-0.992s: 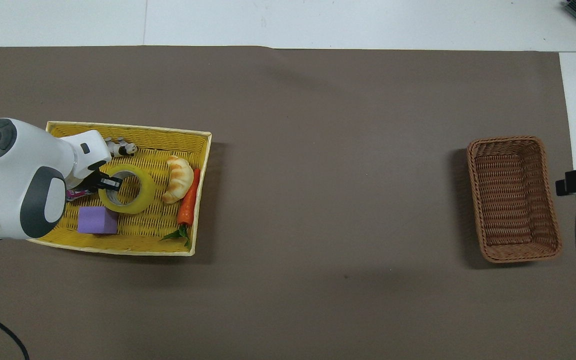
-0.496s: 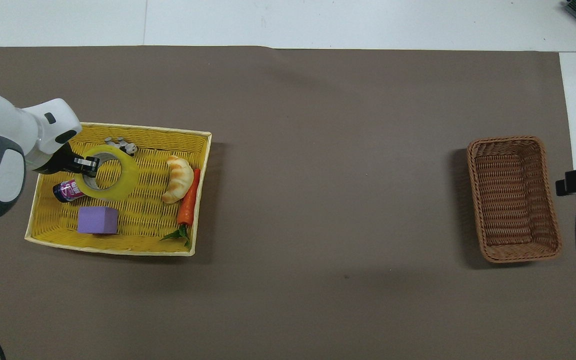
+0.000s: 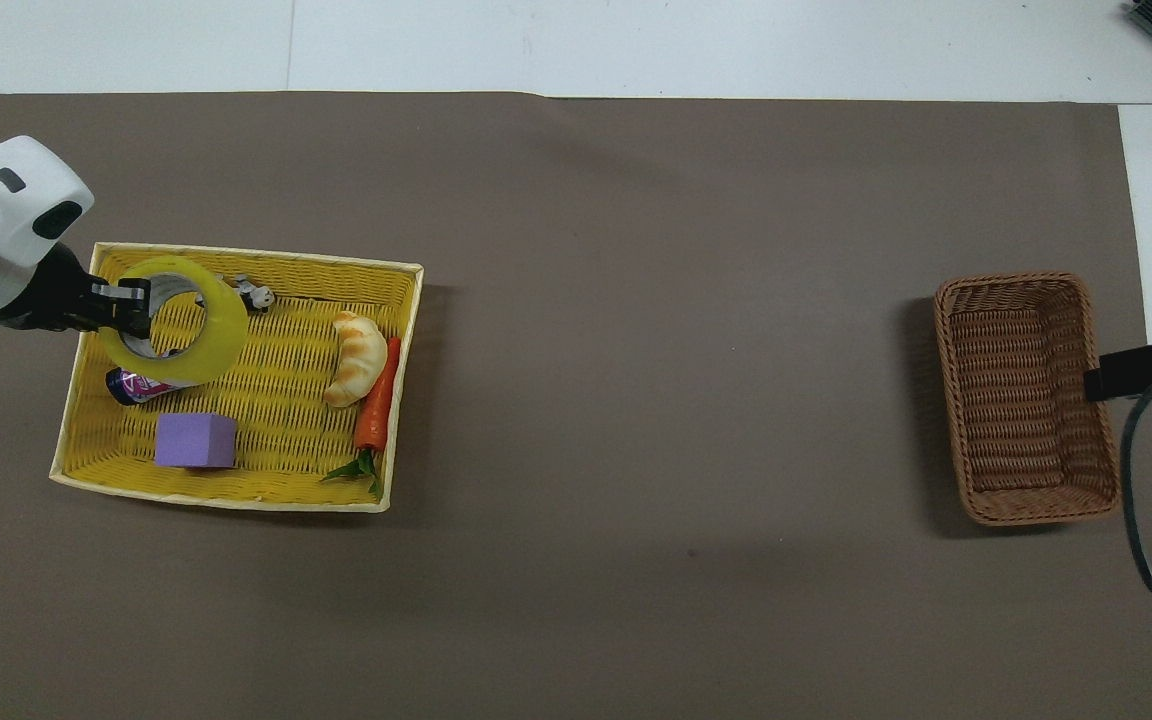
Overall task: Move tape to another basket
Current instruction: 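Grasp the yellow tape roll with the left gripper and lift it, then carry the tape with the left gripper while the right gripper approaches, then grasp the tape rim with the right gripper from the left gripper, then carry the tape with the right gripper while the left gripper withdraws, then lower the tape into the wicker basket and open the right gripper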
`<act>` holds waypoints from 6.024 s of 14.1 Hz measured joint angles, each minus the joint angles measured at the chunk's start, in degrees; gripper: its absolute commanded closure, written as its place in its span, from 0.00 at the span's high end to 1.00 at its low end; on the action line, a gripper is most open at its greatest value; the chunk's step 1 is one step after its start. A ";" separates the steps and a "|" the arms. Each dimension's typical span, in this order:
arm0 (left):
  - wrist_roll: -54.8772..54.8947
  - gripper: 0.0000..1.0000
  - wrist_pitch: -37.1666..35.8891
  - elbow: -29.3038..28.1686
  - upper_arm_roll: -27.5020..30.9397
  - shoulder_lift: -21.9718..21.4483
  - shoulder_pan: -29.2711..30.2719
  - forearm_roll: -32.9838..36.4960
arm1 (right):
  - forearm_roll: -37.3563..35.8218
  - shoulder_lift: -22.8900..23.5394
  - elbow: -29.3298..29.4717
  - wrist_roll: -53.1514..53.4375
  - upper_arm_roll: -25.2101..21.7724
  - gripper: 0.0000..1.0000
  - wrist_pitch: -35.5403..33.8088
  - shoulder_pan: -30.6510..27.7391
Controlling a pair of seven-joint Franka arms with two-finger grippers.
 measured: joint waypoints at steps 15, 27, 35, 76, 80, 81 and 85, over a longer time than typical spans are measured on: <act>-38.88 0.00 1.56 0.12 -2.28 -1.16 -25.26 -3.02 | 22.54 -1.57 -15.95 -0.01 0.55 1.00 11.69 8.69; -49.31 0.00 1.07 2.64 -2.38 -0.28 -36.33 -3.43 | 41.16 -1.87 -27.70 -0.01 0.74 1.00 26.05 13.99; -52.27 0.00 1.31 4.10 -2.61 1.00 -37.48 -3.76 | 47.99 -2.28 -31.47 -0.59 0.47 1.00 29.76 16.02; -37.54 1.00 -0.16 7.16 -0.71 0.05 -19.81 -13.09 | 36.54 -5.11 -34.02 -32.47 -0.35 0.00 16.49 -5.63; -25.90 1.00 -1.72 6.92 -0.55 0.40 -11.05 -12.96 | 28.78 -0.44 -28.03 -26.34 -0.62 0.00 17.25 -9.36; -24.04 1.00 -2.14 6.92 -0.48 0.46 -9.45 -12.33 | 27.13 1.64 -26.94 -23.82 -0.59 0.00 19.39 -9.49; -10.23 1.00 -3.88 6.92 -0.42 0.48 -3.48 -9.75 | 25.45 11.15 -25.63 -22.06 -0.65 0.00 26.57 -13.69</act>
